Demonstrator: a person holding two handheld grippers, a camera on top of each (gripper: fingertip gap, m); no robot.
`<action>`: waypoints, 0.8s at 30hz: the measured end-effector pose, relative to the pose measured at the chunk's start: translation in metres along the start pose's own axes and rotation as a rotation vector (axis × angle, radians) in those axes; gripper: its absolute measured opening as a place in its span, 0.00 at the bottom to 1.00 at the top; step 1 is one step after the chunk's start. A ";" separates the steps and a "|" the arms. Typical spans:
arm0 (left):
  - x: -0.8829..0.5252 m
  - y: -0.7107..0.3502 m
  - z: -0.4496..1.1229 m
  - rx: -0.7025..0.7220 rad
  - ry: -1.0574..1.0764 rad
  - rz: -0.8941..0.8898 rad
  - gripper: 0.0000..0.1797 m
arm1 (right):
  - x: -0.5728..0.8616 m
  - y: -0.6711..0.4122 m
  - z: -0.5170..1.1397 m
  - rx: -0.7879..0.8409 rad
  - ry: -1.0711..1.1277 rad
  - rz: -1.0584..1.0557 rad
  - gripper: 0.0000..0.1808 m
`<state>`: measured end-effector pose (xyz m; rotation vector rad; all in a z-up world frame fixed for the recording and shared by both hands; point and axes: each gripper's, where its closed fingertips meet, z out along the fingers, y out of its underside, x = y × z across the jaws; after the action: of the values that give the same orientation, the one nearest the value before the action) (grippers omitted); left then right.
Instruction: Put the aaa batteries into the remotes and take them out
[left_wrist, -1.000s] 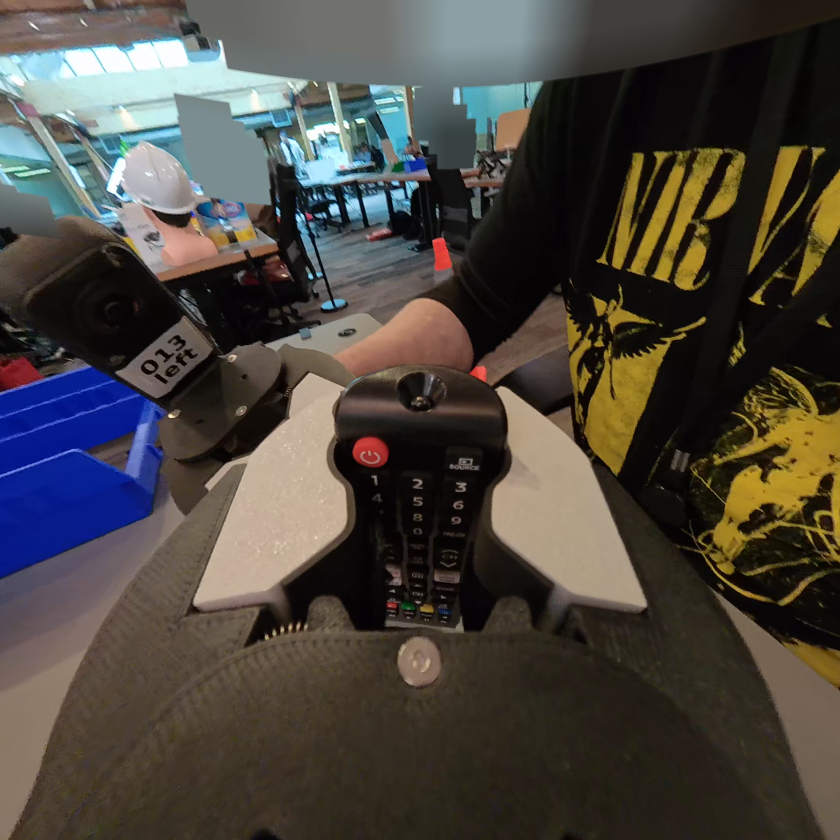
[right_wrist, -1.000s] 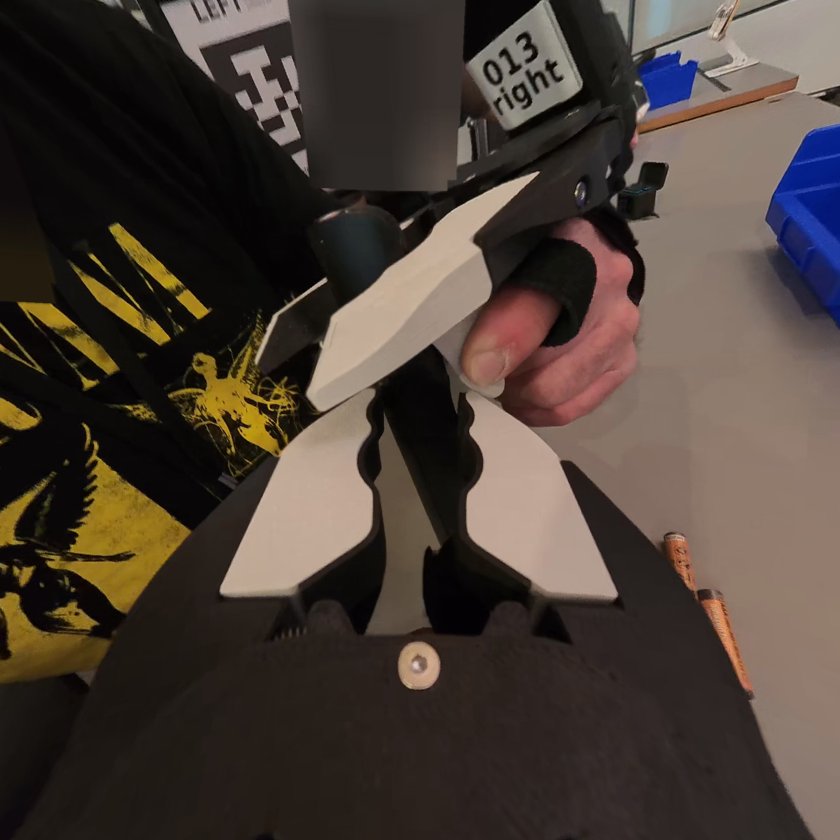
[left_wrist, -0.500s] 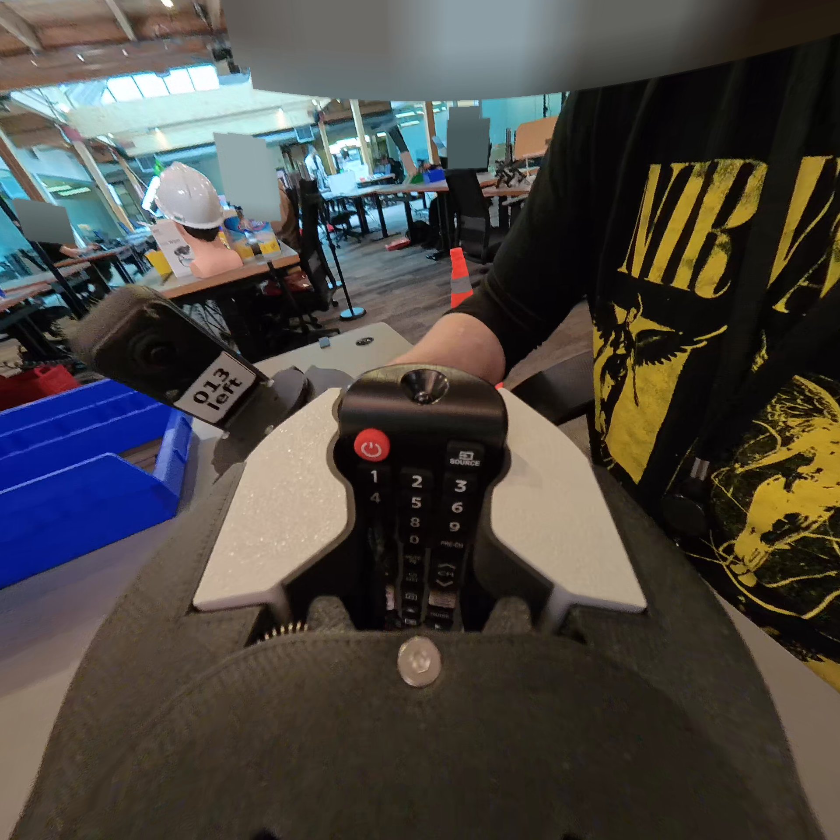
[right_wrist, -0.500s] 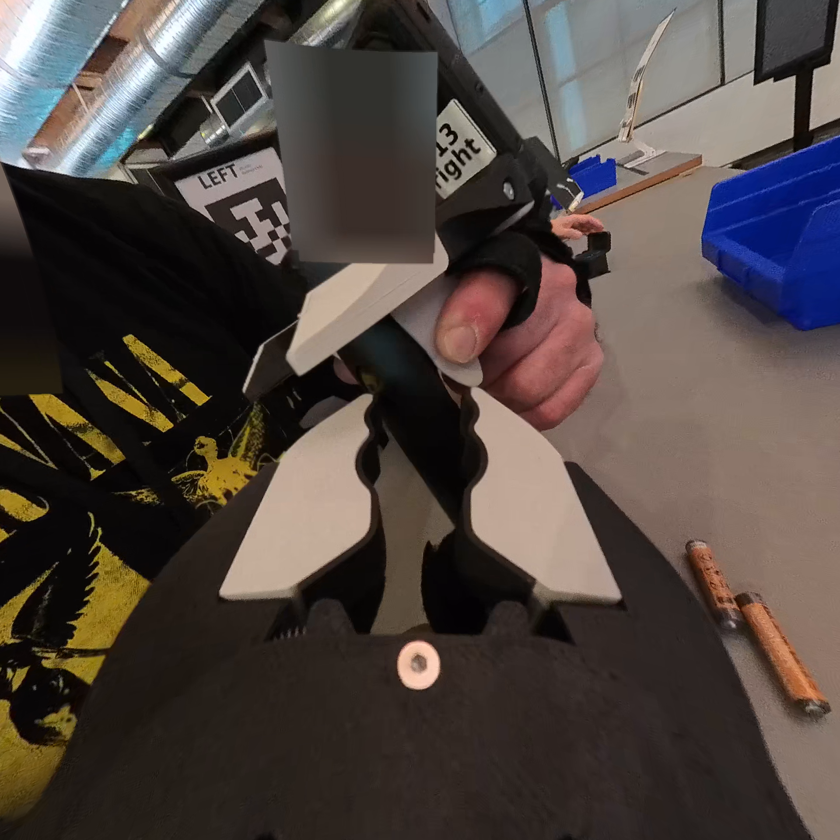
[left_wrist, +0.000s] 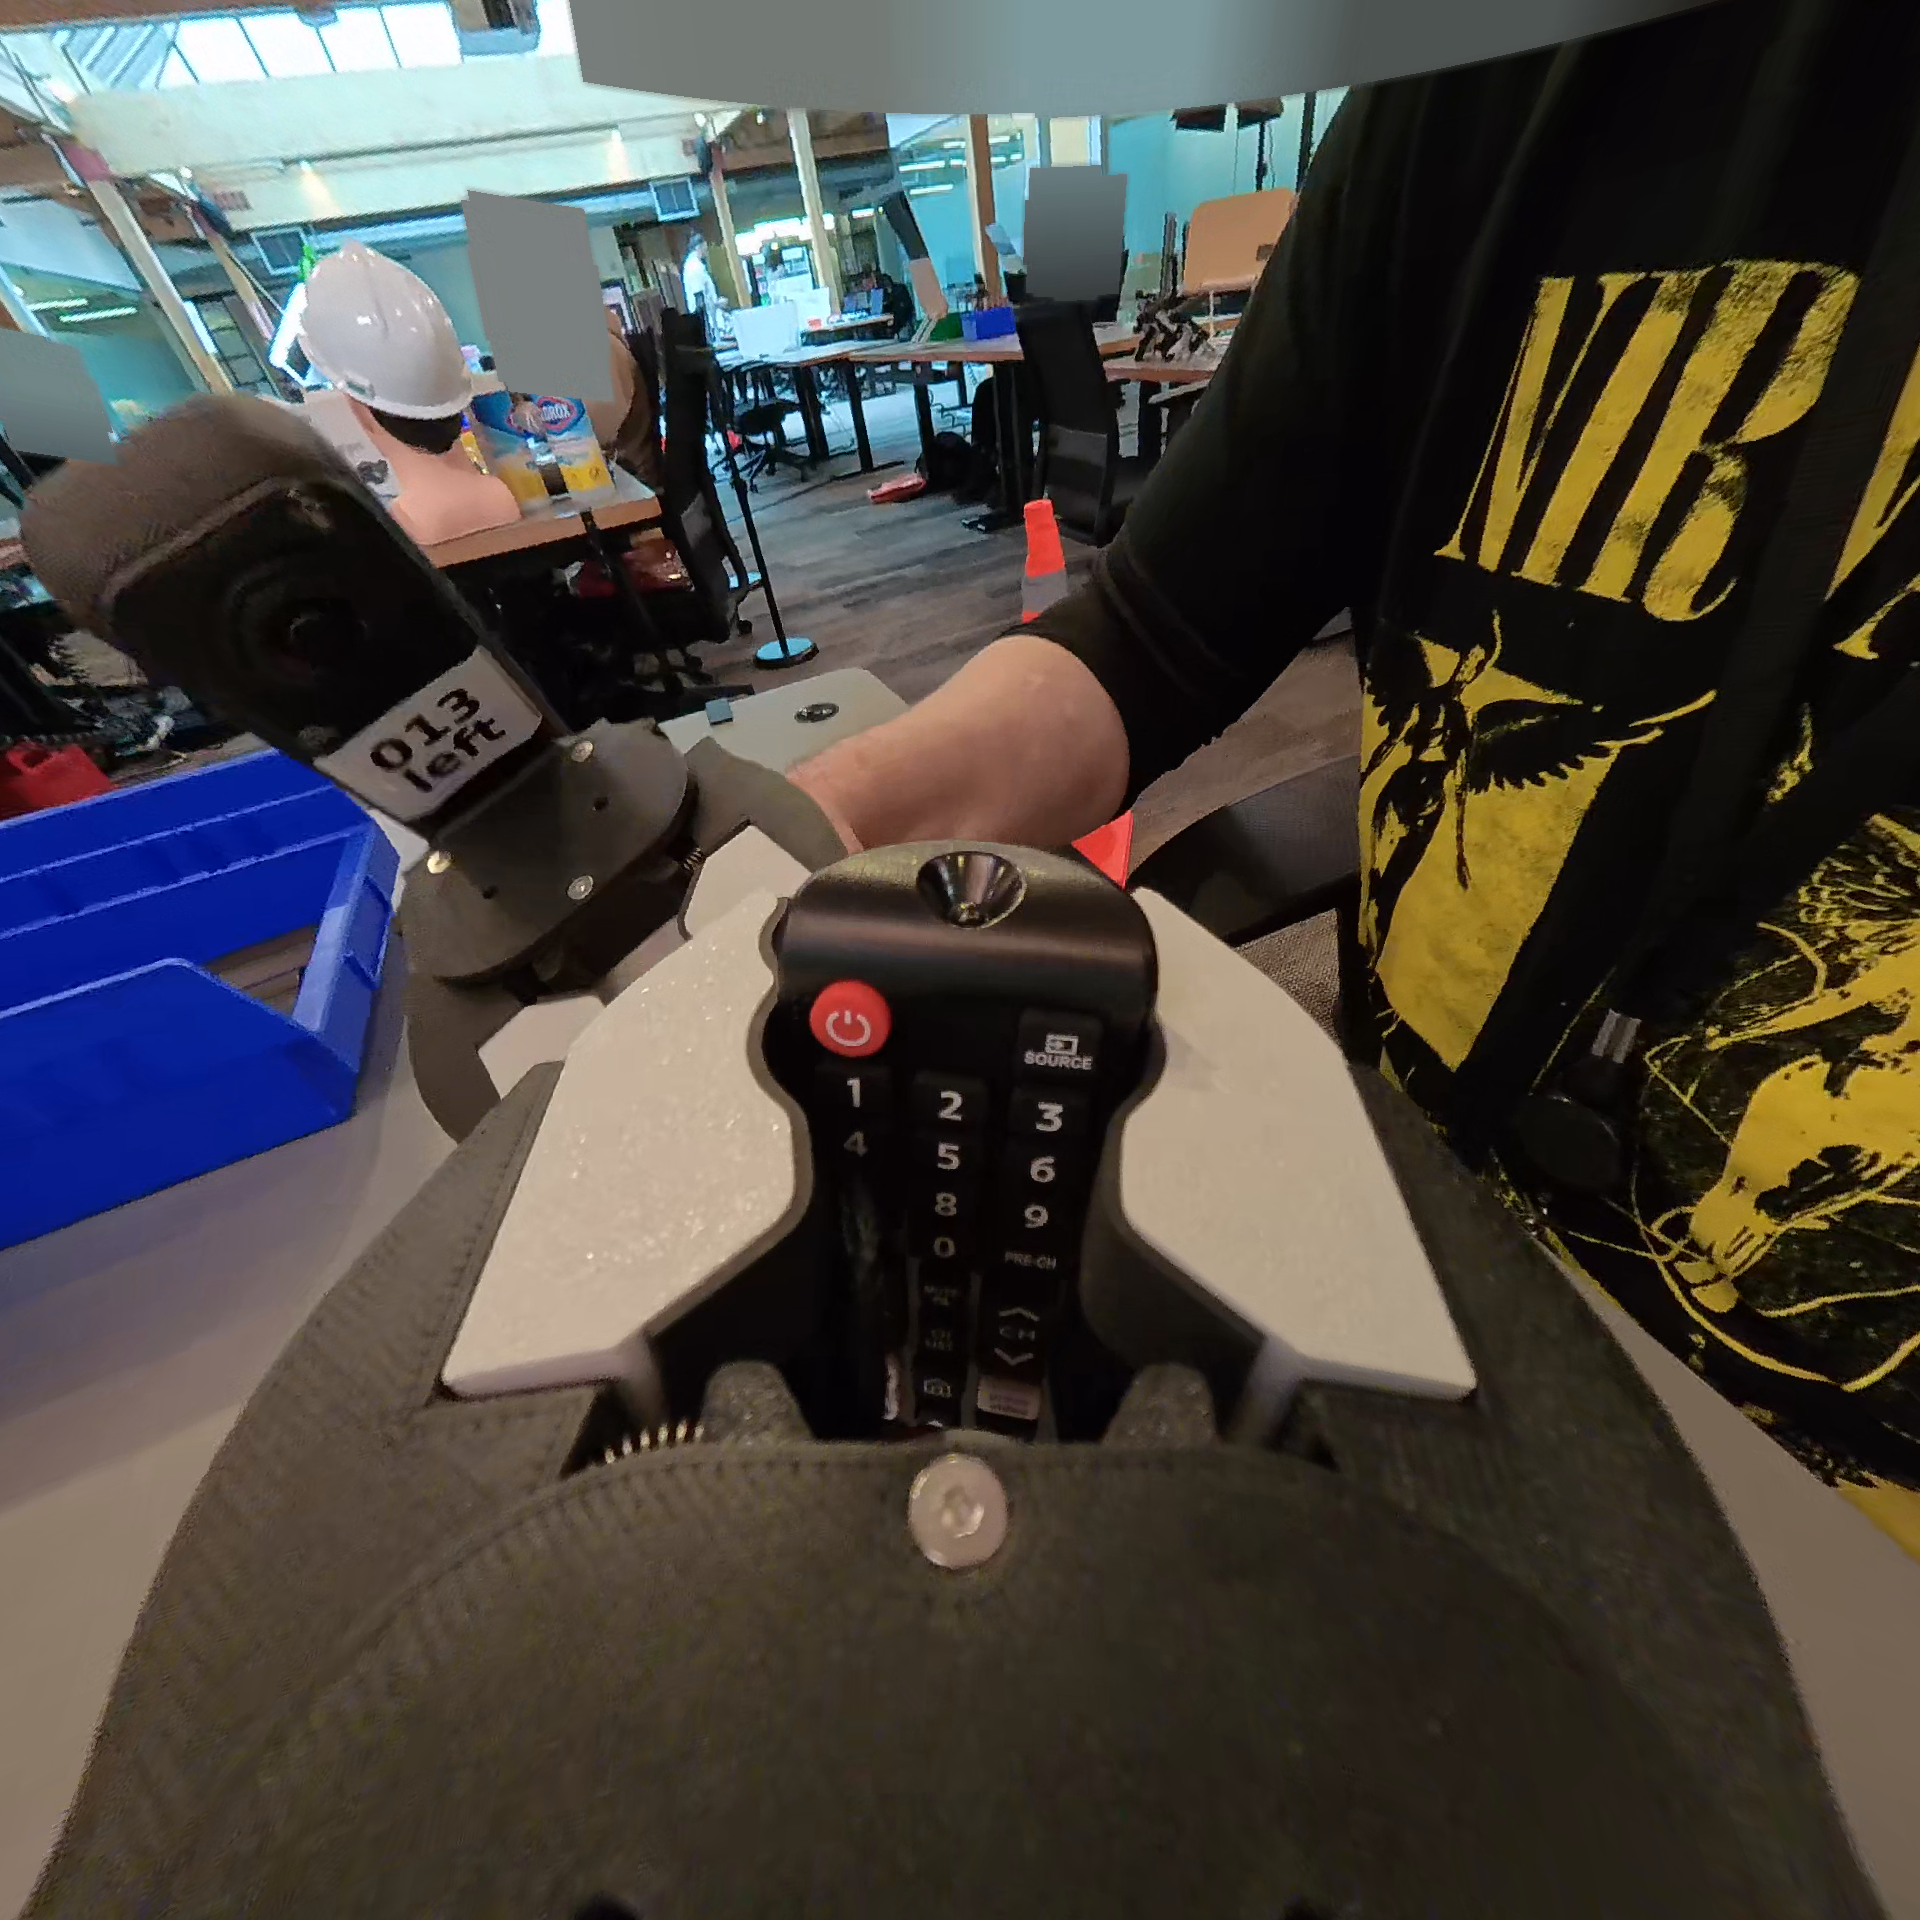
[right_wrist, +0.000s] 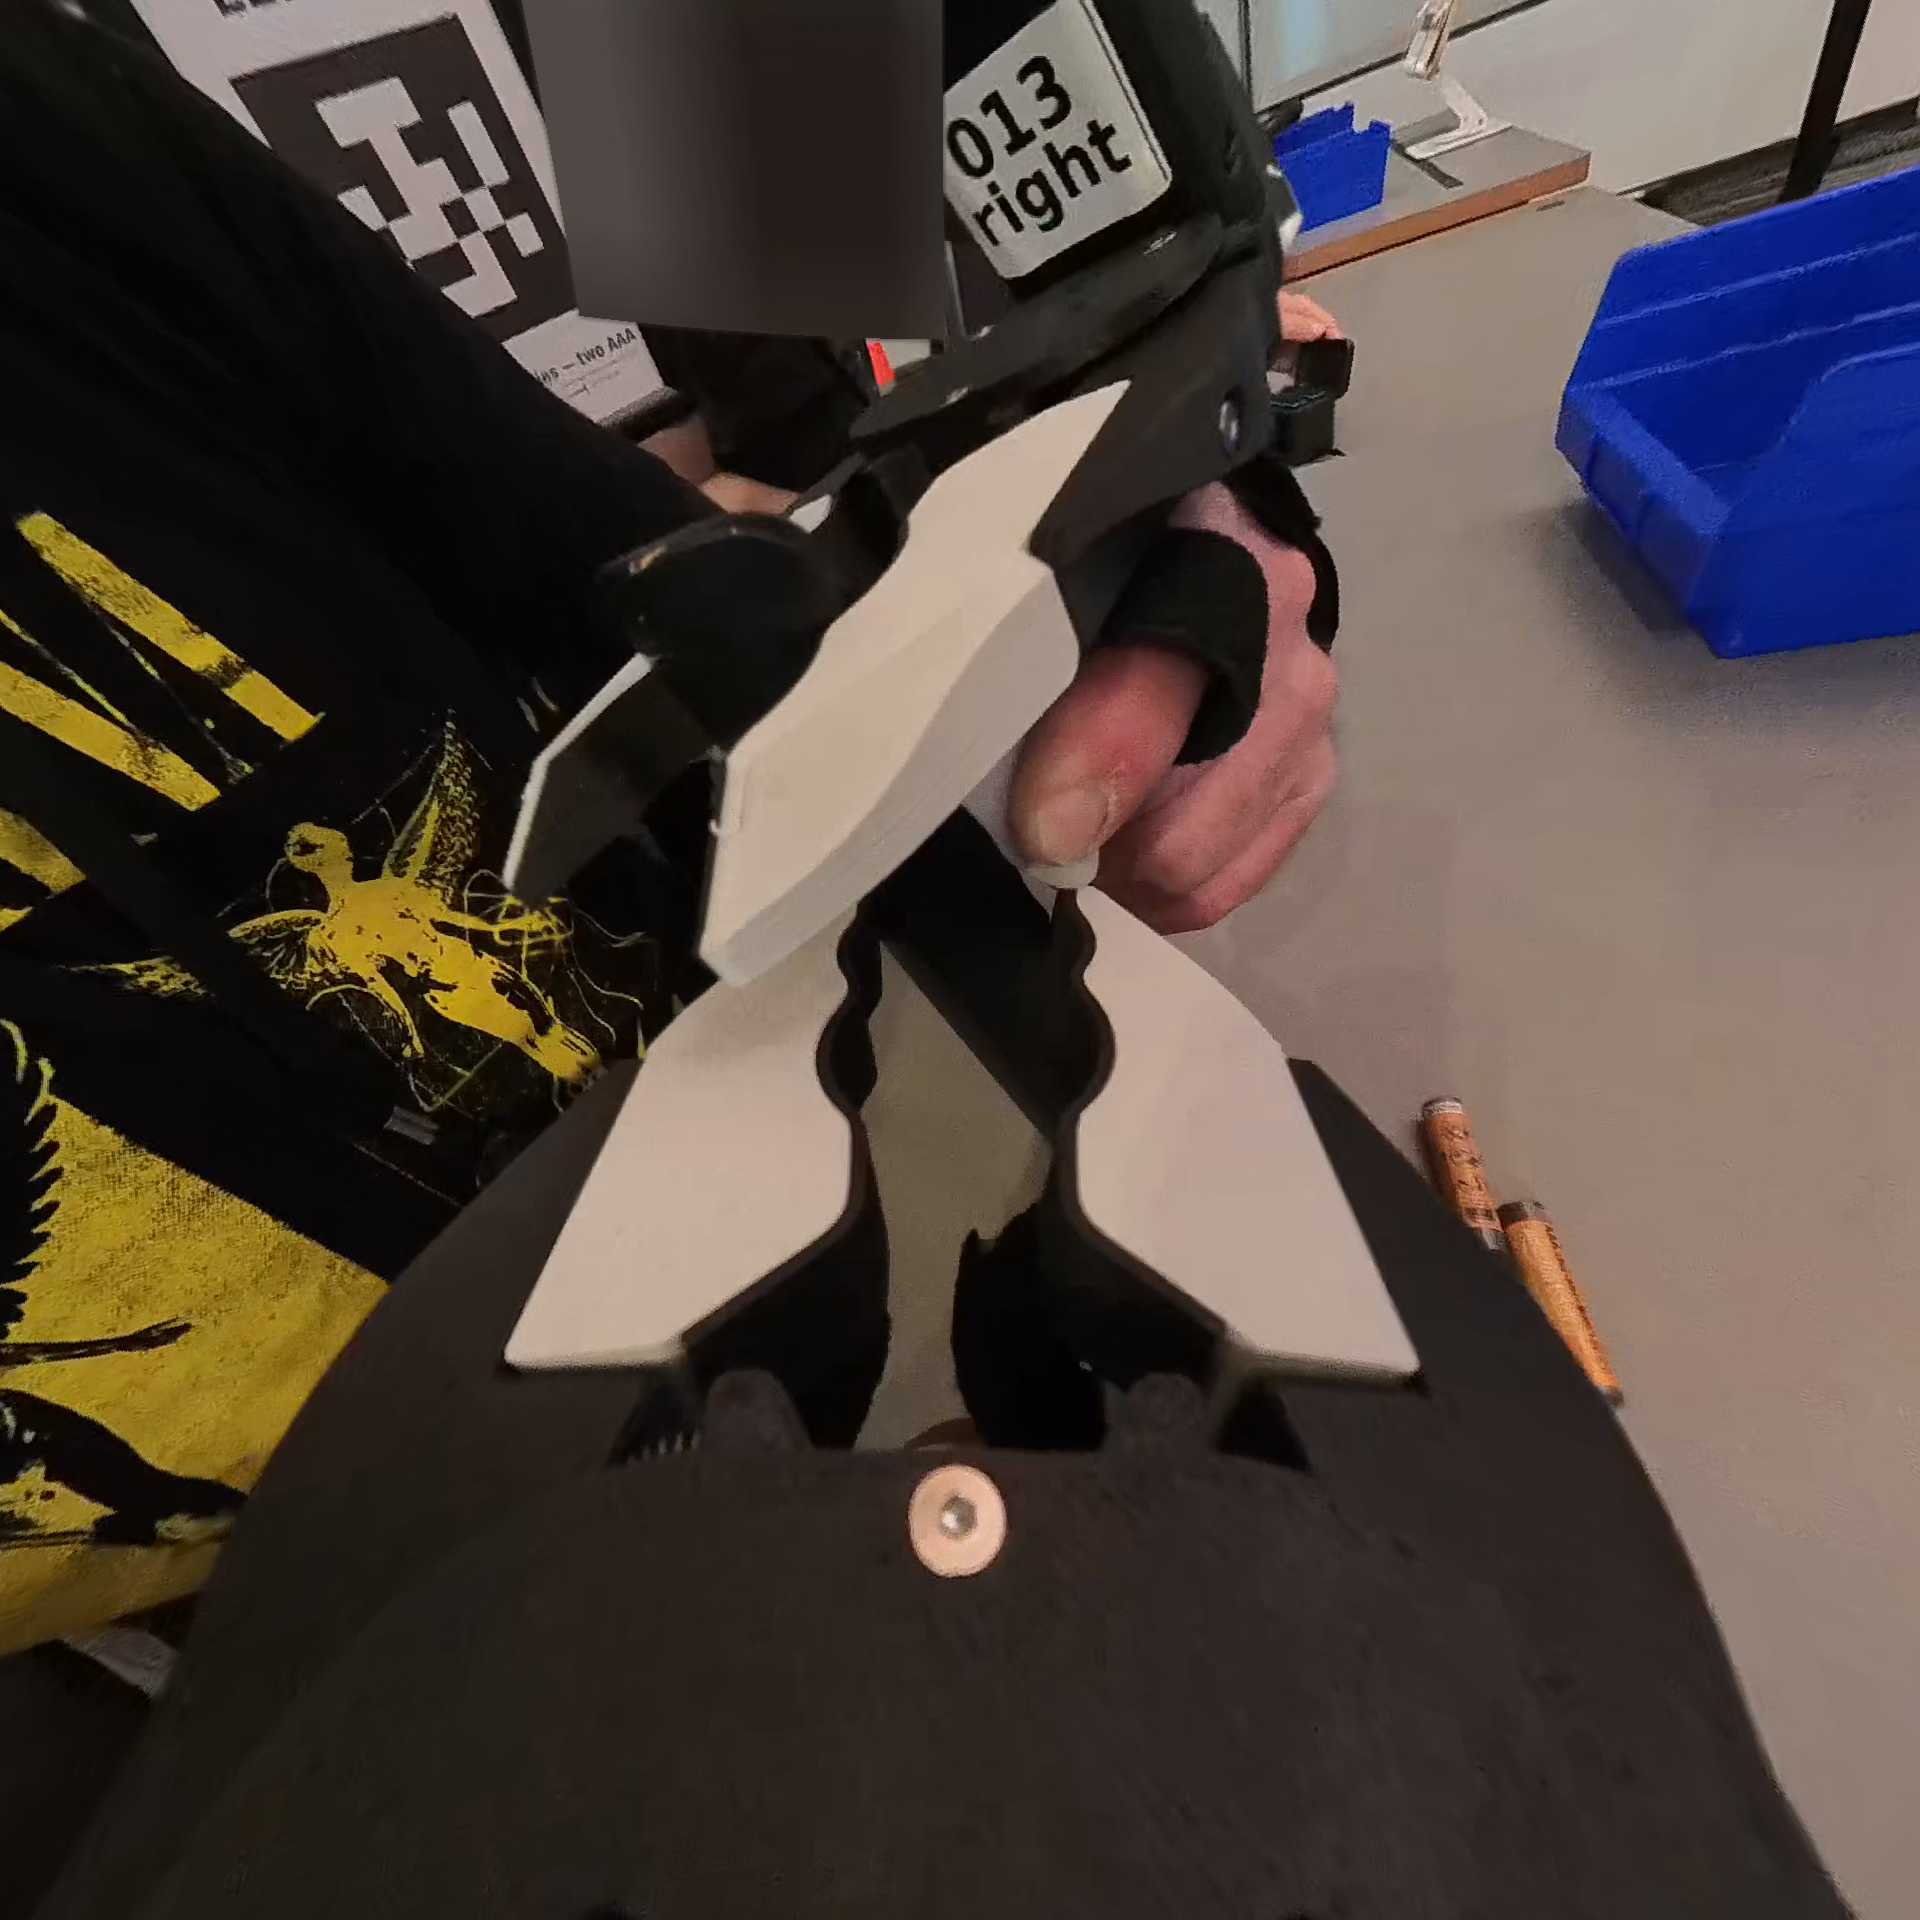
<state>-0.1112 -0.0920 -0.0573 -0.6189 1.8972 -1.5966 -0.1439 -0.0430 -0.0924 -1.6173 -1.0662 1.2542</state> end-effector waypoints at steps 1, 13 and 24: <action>-0.001 0.000 0.000 0.005 -0.002 -0.004 0.32 | 0.001 0.001 0.000 -0.024 0.010 -0.018 0.17; -0.020 -0.029 -0.024 0.197 -0.099 -0.040 0.33 | 0.009 -0.023 -0.005 0.096 0.120 -0.034 0.21; -0.036 -0.063 -0.031 0.372 -0.273 -0.080 0.33 | 0.026 0.010 0.012 -0.182 0.503 -0.224 0.33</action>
<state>-0.1072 -0.0566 0.0130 -0.7126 1.3504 -1.7563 -0.1505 -0.0202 -0.1117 -1.7659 -1.0199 0.5700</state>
